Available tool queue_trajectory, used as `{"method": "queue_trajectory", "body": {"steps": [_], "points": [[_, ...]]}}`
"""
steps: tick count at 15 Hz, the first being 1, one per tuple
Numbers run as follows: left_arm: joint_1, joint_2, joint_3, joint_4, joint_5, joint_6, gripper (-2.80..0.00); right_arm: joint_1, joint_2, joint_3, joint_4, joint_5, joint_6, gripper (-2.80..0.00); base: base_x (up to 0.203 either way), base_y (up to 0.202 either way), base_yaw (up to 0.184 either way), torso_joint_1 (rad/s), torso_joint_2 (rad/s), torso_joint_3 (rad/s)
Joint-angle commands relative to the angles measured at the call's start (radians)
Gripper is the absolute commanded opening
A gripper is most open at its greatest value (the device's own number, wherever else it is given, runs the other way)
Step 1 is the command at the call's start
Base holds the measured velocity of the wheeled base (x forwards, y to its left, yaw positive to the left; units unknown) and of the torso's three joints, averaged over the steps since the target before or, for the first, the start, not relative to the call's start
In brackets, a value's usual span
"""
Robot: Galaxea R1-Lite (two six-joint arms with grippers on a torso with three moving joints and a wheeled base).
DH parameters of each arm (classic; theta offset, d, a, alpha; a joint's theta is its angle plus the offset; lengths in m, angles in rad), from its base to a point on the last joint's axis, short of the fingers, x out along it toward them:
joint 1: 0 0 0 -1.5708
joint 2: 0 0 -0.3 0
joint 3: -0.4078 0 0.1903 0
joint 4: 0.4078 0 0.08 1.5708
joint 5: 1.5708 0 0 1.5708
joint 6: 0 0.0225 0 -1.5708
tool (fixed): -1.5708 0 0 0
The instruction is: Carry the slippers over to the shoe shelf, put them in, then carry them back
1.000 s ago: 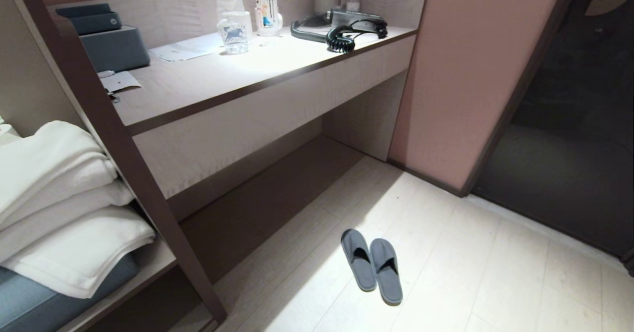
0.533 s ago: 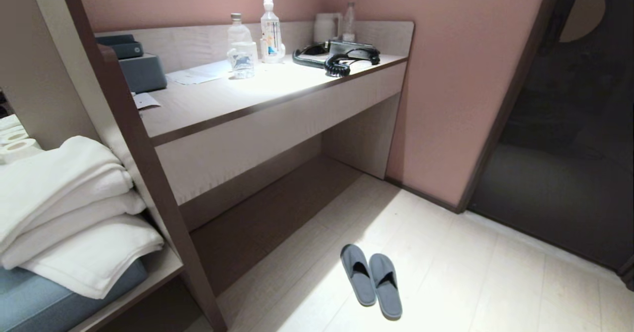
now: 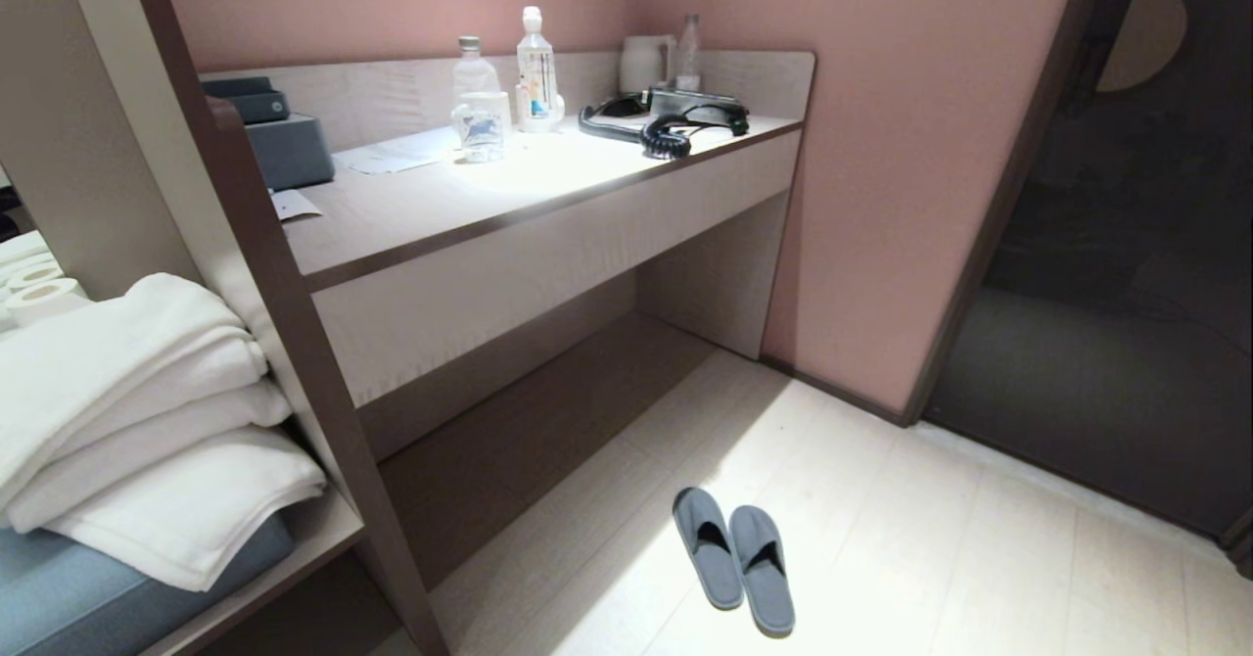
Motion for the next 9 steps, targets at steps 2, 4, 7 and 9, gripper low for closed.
{"method": "queue_trajectory", "body": {"steps": [2,4,7,9], "points": [[0.0,0.001,0.0,0.001,0.001,-0.001,-2.8,0.0,0.002,0.0,0.001,0.0,-0.002,-2.8,0.0,0.0,0.0,0.0,0.0,0.0],[0.0,0.001,0.0,0.001,0.001,-0.001,-2.8,0.0,0.002,0.0,0.001,0.0,0.0,-2.8,0.0,0.0,0.0,0.0,0.0,0.0],[0.0,0.001,0.0,0.001,0.001,-0.001,-2.8,0.0,0.002,0.0,0.001,0.0,0.003,-2.8,0.0,0.0,0.0,0.0,0.0,0.0],[0.0,0.001,0.0,0.001,0.001,-0.001,-2.8,0.0,0.002,0.0,0.001,0.0,0.0,-2.8,0.0,0.0,0.0,0.0,0.0,0.0]]}}
